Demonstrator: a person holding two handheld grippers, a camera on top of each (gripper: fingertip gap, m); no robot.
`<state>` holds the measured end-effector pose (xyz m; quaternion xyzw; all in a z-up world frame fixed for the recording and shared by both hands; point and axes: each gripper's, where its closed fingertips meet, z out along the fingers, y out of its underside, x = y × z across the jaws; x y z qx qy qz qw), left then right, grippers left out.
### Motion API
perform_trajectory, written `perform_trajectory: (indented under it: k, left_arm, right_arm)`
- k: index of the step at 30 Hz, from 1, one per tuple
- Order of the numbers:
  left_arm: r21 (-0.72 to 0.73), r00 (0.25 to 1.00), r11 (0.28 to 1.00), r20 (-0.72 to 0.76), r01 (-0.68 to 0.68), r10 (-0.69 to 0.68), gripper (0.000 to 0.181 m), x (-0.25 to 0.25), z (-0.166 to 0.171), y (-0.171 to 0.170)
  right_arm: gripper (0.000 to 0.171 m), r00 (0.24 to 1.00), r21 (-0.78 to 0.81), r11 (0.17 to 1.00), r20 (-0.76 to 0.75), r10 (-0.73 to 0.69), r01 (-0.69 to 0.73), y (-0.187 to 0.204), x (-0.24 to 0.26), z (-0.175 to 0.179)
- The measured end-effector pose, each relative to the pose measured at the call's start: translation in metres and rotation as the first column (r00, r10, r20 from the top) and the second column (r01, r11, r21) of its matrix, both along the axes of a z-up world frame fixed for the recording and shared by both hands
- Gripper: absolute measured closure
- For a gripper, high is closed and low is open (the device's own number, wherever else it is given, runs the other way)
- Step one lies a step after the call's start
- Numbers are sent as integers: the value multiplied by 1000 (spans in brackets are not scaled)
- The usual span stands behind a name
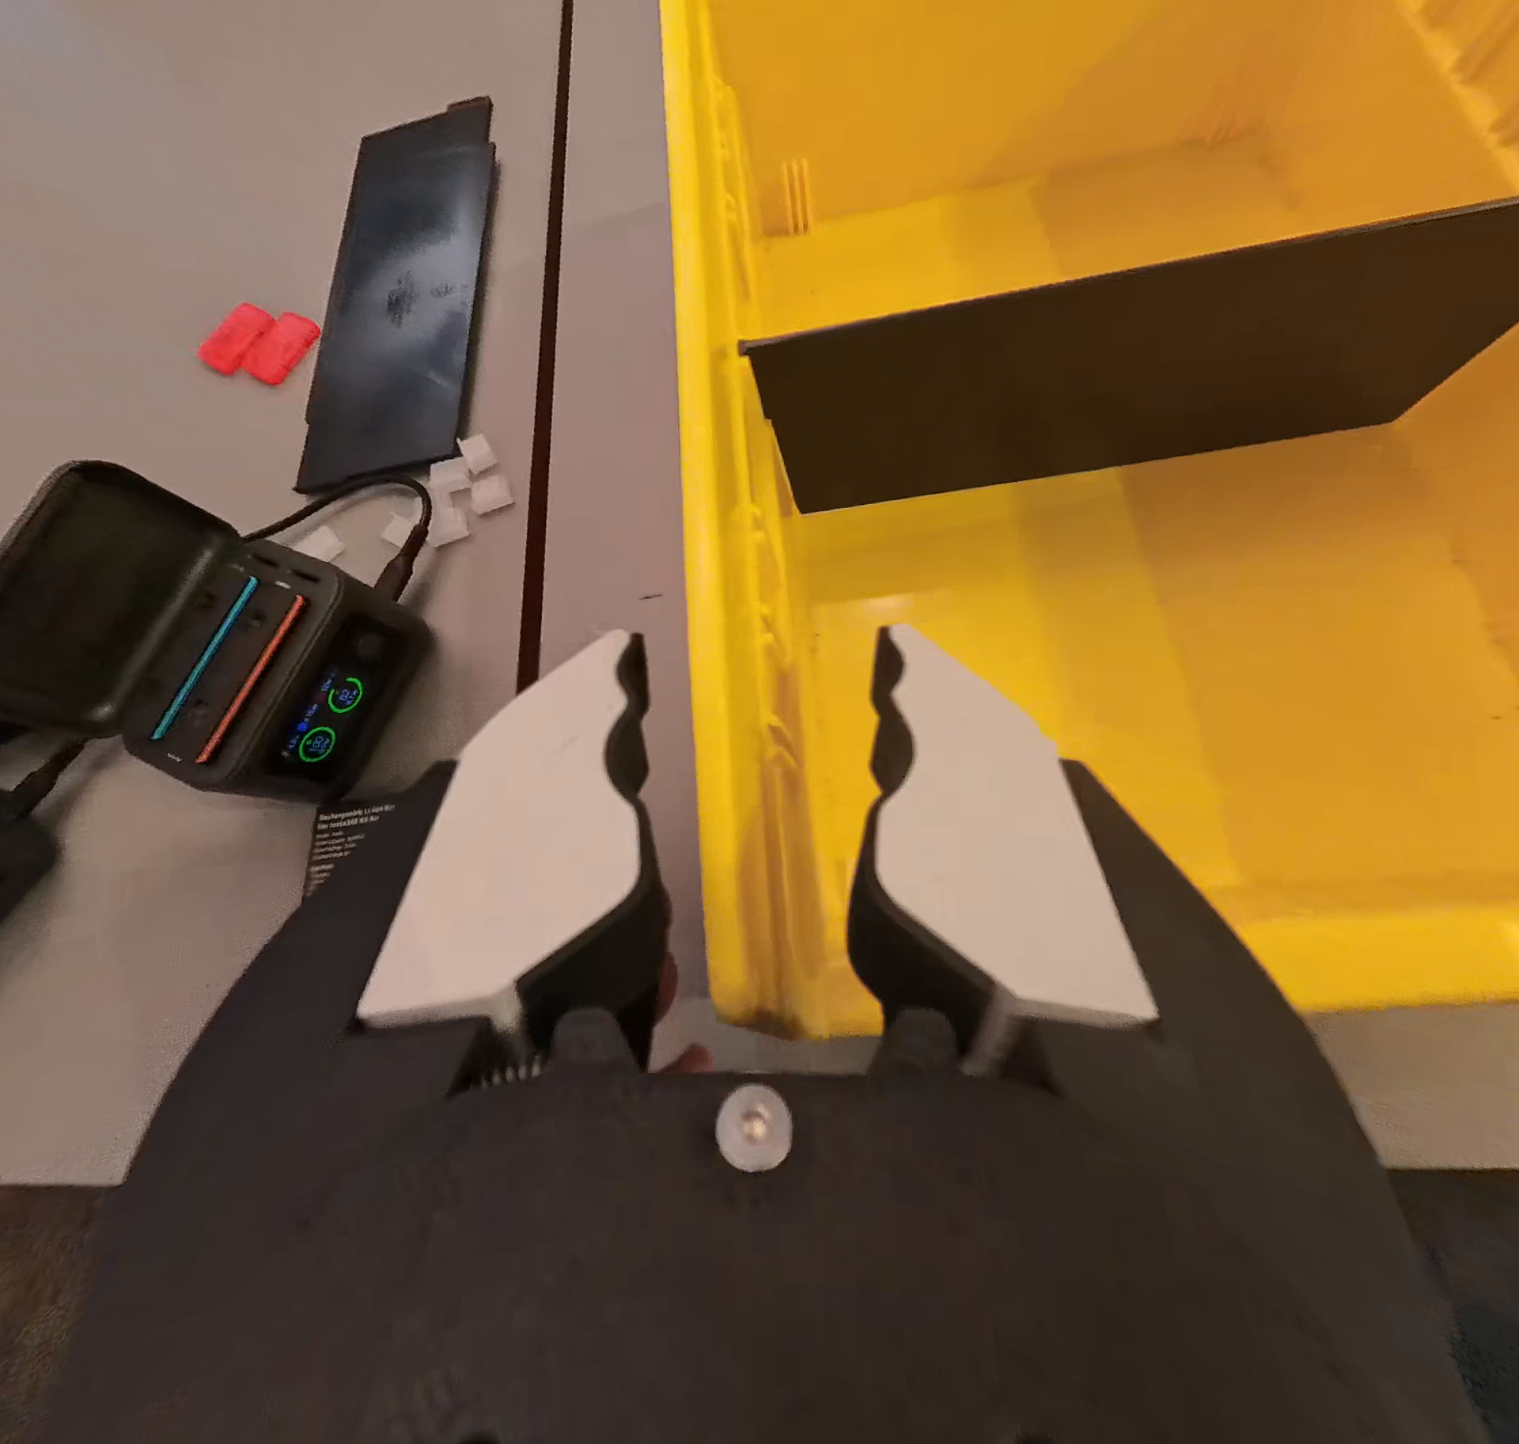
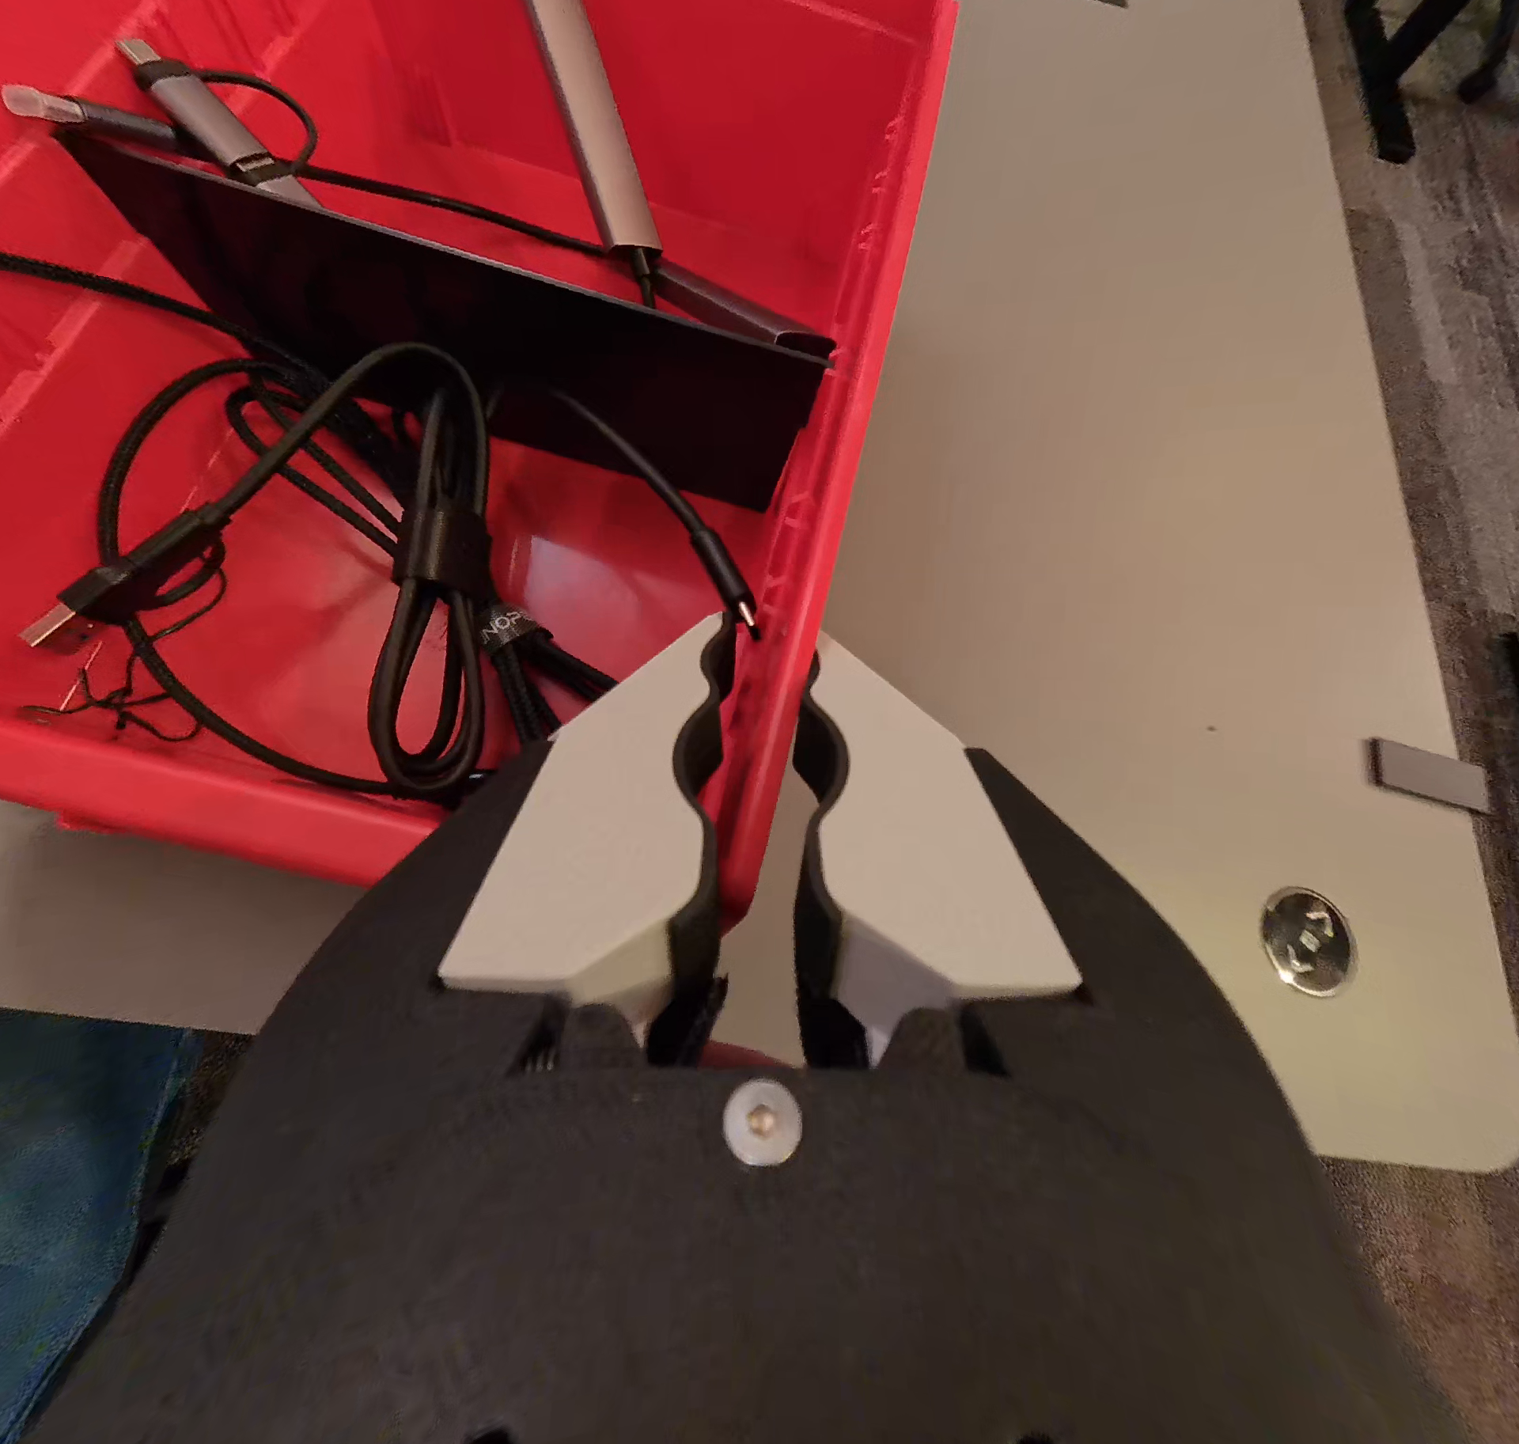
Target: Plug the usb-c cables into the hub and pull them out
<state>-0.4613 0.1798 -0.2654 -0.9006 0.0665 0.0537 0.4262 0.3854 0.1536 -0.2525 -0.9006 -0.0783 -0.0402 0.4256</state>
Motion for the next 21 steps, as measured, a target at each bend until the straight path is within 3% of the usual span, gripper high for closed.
perform_trajectory:
  k: [5,8,16,21]
  left_arm:
    - [38,998,999,-59,-7,9,162,-2,1,5]
    - [40,1000,999,1,20,-20,171,5,0,5]
    - [84,995,996,94,20,-28,176,12,6,8]
    - [110,996,994,78,26,-35,176,15,16,9]
  right_arm:
    - [163,998,0,998,-11,68,-68,9,-40,0]
    - [163,994,-4,994,-8,113,-113,14,-64,0]
    - [159,973,-9,974,31,229,-228,28,-126,-1]
    - [160,958,-7,959,30,284,-284,39,-157,-2]
